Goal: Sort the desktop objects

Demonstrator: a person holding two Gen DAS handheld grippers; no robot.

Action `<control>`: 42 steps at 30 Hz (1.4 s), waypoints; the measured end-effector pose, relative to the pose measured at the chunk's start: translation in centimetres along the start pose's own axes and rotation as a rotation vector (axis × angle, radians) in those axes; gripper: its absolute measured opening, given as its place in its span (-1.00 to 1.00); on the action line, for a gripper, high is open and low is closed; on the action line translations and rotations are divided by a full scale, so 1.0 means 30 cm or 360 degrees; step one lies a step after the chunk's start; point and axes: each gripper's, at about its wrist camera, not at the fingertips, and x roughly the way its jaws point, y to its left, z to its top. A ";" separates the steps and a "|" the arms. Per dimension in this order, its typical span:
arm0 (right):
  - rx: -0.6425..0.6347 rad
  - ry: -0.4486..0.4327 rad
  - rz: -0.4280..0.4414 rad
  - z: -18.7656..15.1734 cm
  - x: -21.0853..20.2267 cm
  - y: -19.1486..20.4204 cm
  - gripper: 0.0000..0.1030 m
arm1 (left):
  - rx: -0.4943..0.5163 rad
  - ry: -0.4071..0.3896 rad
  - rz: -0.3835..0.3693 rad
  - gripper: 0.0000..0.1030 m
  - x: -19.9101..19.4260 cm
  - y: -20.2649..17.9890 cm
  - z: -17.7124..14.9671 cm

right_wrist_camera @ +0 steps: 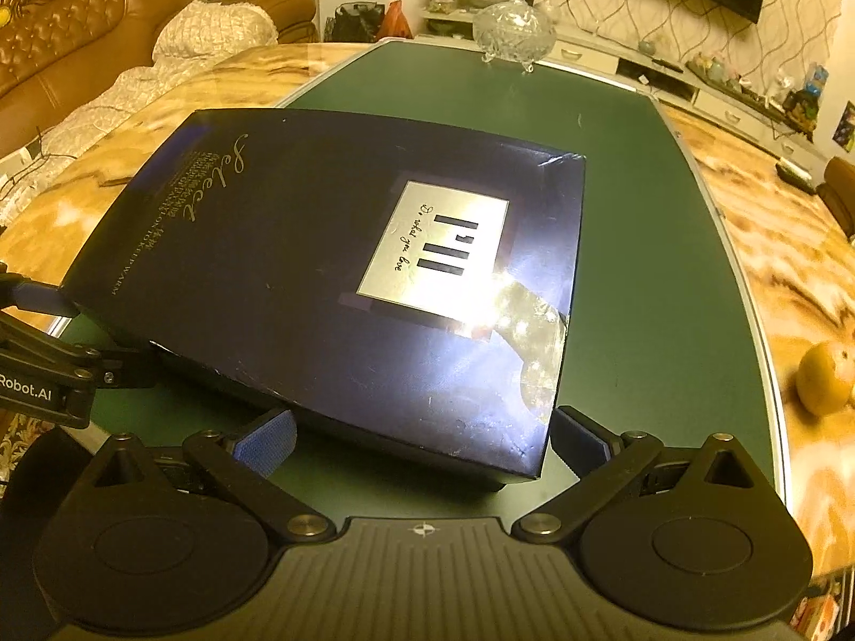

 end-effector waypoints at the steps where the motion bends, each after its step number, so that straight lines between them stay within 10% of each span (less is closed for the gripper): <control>1: -0.0002 -0.0002 -0.0004 0.006 0.005 -0.003 1.00 | 0.0002 0.0000 0.0003 1.00 0.006 -0.001 0.008; 24: 0.0072 -0.0133 0.0050 0.169 -0.099 -0.063 1.00 | -0.0079 -0.0186 -0.0032 1.00 -0.175 0.029 0.135; 42: 0.0331 0.0013 0.0053 0.398 0.133 -0.218 1.00 | -0.0145 -0.0110 0.0057 1.00 0.064 0.054 0.436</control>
